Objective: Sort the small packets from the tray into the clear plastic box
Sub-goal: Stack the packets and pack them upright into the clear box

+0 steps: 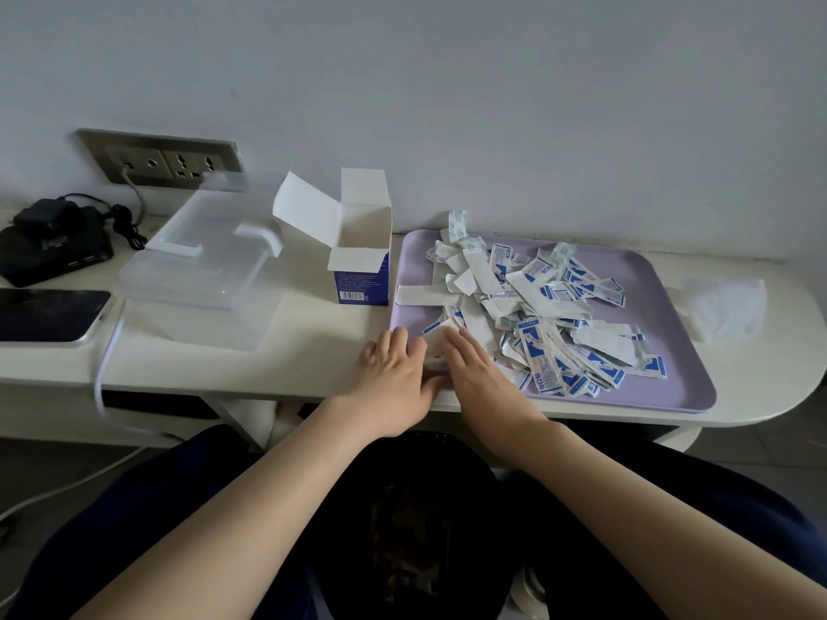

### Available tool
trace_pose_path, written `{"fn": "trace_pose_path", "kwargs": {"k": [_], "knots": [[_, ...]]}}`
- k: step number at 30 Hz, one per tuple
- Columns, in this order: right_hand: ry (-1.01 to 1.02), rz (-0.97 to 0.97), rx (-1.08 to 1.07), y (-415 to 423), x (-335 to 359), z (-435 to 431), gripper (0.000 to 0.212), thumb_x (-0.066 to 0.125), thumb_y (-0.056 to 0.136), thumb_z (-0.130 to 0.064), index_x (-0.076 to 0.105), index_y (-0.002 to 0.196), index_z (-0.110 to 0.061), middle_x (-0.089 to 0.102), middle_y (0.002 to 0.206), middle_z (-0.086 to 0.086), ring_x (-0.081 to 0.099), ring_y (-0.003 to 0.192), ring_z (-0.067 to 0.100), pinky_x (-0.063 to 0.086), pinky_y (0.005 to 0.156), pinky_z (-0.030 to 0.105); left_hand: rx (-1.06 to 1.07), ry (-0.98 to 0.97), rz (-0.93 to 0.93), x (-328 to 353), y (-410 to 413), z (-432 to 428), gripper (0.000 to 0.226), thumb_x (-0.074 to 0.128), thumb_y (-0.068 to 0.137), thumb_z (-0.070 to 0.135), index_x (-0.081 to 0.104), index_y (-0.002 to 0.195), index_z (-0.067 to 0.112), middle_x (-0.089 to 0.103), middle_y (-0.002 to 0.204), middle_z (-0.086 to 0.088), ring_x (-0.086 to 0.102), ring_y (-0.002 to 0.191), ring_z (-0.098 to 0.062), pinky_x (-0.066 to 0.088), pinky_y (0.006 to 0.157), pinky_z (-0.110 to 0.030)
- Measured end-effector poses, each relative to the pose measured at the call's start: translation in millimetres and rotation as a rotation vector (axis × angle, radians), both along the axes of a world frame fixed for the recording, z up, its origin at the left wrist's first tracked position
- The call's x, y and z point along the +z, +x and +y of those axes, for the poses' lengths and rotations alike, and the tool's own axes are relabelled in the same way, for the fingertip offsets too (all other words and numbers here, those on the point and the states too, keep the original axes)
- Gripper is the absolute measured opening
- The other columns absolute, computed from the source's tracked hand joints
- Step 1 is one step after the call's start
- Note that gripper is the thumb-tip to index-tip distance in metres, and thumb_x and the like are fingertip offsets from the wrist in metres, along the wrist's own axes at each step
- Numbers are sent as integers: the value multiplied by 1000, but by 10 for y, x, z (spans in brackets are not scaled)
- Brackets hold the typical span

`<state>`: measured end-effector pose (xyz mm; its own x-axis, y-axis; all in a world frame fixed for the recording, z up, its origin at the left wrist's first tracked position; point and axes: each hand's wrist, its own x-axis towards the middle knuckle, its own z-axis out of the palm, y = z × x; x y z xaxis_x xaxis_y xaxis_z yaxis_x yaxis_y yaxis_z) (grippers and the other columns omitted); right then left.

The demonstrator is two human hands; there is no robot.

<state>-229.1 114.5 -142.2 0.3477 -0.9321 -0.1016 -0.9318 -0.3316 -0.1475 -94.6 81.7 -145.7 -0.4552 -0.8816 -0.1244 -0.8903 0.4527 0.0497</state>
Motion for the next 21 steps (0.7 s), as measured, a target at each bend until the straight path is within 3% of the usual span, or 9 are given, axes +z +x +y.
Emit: {"fn": "trace_pose_path", "kwargs": {"k": [1, 3, 5, 7, 11, 13, 16, 21], "knots": [[-6, -34, -11, -18, -4, -2, 57, 25, 92, 7, 6, 145, 4, -1, 156, 14, -7, 145, 24, -12, 110, 18, 4, -19, -4, -7, 7, 6, 43, 32, 98, 46, 37, 123, 11, 37, 125, -9, 35, 120, -26, 28, 98, -31], [-27, -159, -80, -49, -21, 1, 55, 33, 91, 8, 18, 144, 2, 8, 155, 13, 6, 145, 22, 5, 112, 17, 12, -32, -16, -20, 30, 15, 41, 32, 99, 44, 37, 122, 11, 37, 126, -9, 35, 120, -26, 29, 97, -31], [-49, -201, -110, -87, -82, -19, 39, 41, 90, 7, 42, 129, 1, 26, 147, 13, 29, 136, 25, 28, 99, 19, 18, -13, -22, -32, 55, 16, 36, 31, 100, 40, 37, 119, 10, 37, 125, -10, 36, 119, -27, 30, 96, -32], [-92, -252, -133, -111, -125, -39, 17, 48, 90, 4, 55, 106, 2, 43, 131, 15, 46, 120, 30, 41, 84, 27, 15, -31, -7, -21, 71, 14, 26, 33, 100, 30, 39, 115, 10, 38, 123, -10, 37, 116, -28, 33, 91, -32], [-138, -423, -232, -88, -66, -68, 17, 47, 95, -9, 54, 106, 2, 52, 117, 13, 51, 103, 28, 40, 79, 30, 21, -84, 93, 38, 75, -4, 14, 37, 95, 9, 41, 108, 11, 41, 114, -10, 43, 106, -28, 37, 78, -32], [-145, -548, -265, -42, -16, -71, 18, 46, 95, -6, 53, 110, 1, 55, 114, 14, 53, 102, 29, 38, 81, 26, 49, -10, 289, 73, 65, -17, 5, 39, 97, 8, 38, 100, 11, 43, 108, -11, 49, 95, -31, 39, 71, -37], [-152, -730, -313, -4, 48, -90, 23, 46, 91, 3, 50, 114, 3, 59, 114, 15, 55, 104, 28, 32, 79, 13, 61, 126, 567, 114, 35, -33, 11, 42, 97, 9, 34, 90, 12, 49, 94, -13, 52, 82, -36, 43, 72, -49], [-77, -829, -334, -44, 113, -145, 29, 43, 91, 6, 45, 120, 2, 56, 120, 13, 54, 111, 23, 36, 83, 10, 108, 301, 667, 226, 12, -13, 3, 43, 97, 10, 42, 100, 11, 57, 97, -13, 54, 86, -30, 42, 72, -36]]}}
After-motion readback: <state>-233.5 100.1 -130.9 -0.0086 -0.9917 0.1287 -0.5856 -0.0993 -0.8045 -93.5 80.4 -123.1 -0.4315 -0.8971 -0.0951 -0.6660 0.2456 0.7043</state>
